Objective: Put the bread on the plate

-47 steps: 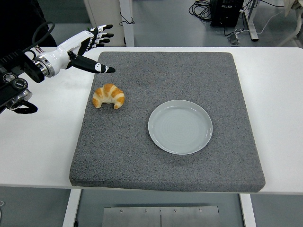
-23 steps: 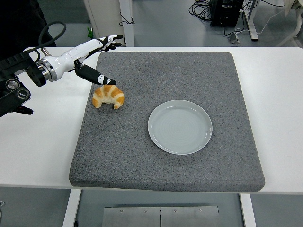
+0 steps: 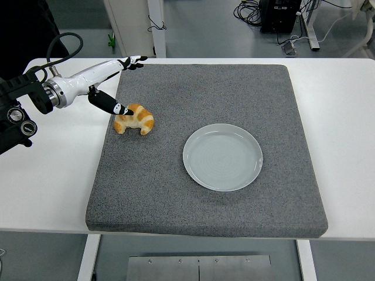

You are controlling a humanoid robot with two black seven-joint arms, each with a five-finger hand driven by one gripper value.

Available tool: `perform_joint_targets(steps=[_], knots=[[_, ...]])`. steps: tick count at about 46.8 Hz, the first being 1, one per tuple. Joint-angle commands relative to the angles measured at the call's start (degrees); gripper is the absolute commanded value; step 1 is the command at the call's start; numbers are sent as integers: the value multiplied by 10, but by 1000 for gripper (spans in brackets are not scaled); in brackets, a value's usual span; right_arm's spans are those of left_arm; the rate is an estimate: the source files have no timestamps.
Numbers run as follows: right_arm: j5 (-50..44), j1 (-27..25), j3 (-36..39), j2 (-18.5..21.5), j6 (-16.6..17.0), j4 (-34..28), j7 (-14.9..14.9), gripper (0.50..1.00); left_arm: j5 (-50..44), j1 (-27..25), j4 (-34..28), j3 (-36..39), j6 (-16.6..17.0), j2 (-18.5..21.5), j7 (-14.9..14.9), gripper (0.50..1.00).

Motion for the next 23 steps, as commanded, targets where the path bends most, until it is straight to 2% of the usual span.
perform_joint_targets(steps=[1,6,13,23], knots=[[0,0,0,0,0,0,0,1000,28,2,1,2,12,0,3,965],[0,0,0,0,0,0,0,1000,62,7,2,5,40,-1,3,965],[0,0,0,0,0,0,0,1000,77,5,5,32,63,-4,10,965],[0,0,0,0,0,1,0,1000,77,2,31,63,75,-18,18,963]])
